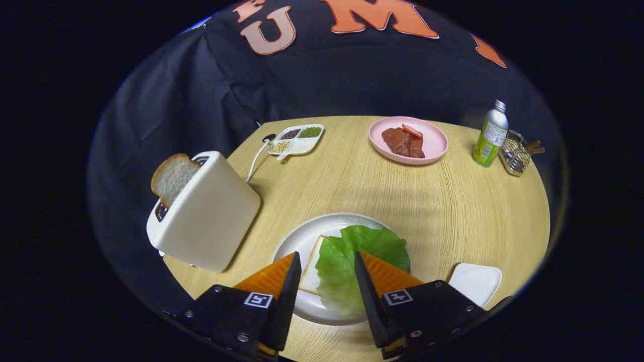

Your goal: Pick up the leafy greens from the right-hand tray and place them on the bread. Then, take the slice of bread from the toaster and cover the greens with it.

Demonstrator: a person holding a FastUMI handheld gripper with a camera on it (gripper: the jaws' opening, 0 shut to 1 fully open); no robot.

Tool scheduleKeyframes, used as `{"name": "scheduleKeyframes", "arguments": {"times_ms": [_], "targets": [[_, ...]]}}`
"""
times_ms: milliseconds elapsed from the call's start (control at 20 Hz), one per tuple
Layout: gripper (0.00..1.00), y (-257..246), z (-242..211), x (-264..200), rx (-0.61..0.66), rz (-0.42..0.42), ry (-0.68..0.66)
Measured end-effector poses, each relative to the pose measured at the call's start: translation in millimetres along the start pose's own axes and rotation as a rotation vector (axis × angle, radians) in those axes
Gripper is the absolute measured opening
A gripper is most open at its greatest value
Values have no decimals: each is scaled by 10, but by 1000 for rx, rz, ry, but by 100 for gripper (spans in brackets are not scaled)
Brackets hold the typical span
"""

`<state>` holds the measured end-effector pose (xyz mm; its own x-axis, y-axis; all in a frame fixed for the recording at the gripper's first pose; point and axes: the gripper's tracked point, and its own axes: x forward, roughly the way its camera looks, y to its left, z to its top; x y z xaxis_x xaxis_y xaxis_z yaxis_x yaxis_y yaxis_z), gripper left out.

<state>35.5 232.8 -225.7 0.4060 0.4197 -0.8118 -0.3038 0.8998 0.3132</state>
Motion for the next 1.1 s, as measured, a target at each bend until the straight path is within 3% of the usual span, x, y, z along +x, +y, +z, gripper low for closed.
{"name": "scheduleKeyframes", "arguments": {"times_ms": [200,350,850,1100], "targets": [[81,442,233,-171,-51,11,-8],[88,881,382,-272,-53,40,24],[89,2322,1073,-457,-157,145,15],[89,2511,1032,-105,-136,117,103]]}}
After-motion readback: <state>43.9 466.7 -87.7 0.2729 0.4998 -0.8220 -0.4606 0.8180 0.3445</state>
